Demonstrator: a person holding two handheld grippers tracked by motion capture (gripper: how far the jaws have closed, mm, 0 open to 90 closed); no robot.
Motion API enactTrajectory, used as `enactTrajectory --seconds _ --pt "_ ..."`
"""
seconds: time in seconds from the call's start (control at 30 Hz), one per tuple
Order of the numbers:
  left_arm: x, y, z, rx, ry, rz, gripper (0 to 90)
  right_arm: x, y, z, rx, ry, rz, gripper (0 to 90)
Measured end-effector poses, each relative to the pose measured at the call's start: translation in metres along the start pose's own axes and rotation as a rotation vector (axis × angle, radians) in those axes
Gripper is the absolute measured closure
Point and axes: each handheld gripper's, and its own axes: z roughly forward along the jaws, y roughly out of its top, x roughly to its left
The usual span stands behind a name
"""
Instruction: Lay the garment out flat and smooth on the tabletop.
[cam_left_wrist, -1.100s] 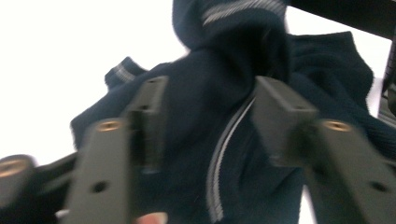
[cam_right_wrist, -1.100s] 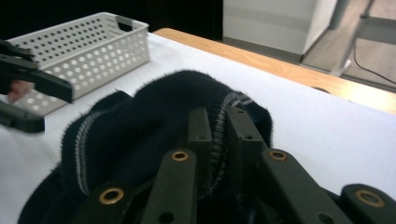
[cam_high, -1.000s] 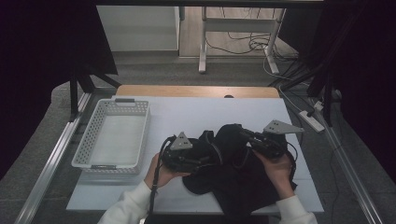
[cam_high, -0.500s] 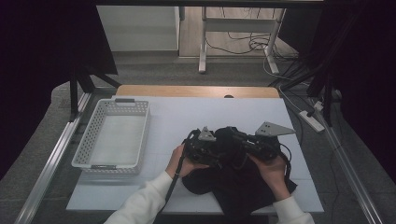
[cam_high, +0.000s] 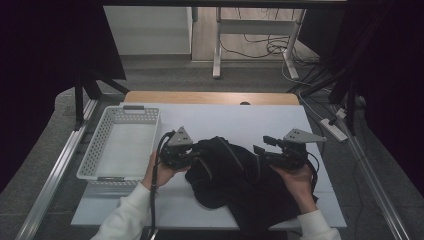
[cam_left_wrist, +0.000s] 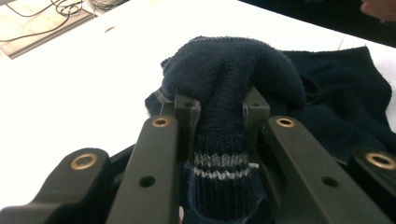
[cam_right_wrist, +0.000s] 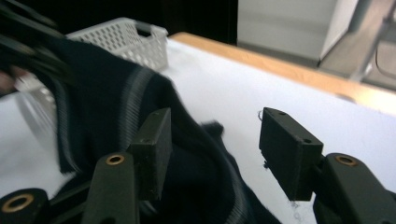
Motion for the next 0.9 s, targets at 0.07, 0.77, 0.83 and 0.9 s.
enactTrajectory --seconds 0.07,0.77,0.83,0.9 --pt "0.002 -0.005 -0.002 0.002 0.005 -0.006 73.3 -0.005 -0.005 0.007 0.032 -0.003 0.014 41.5" --pt "0.004 -0.019 -0.009 0.021 0.014 -0.011 73.2 -0.021 -0.049 0.071 0.353 0.068 0.032 77.0" --pt "0.004 -0.02 -0.011 0.015 0.021 -0.011 73.2 -0.021 -0.044 0.065 0.312 0.038 0.019 77.8" --pt "0.005 -0.019 -0.014 0.009 0.028 -0.012 73.2 -0.022 -0.037 0.055 0.247 0.003 0.021 78.2"
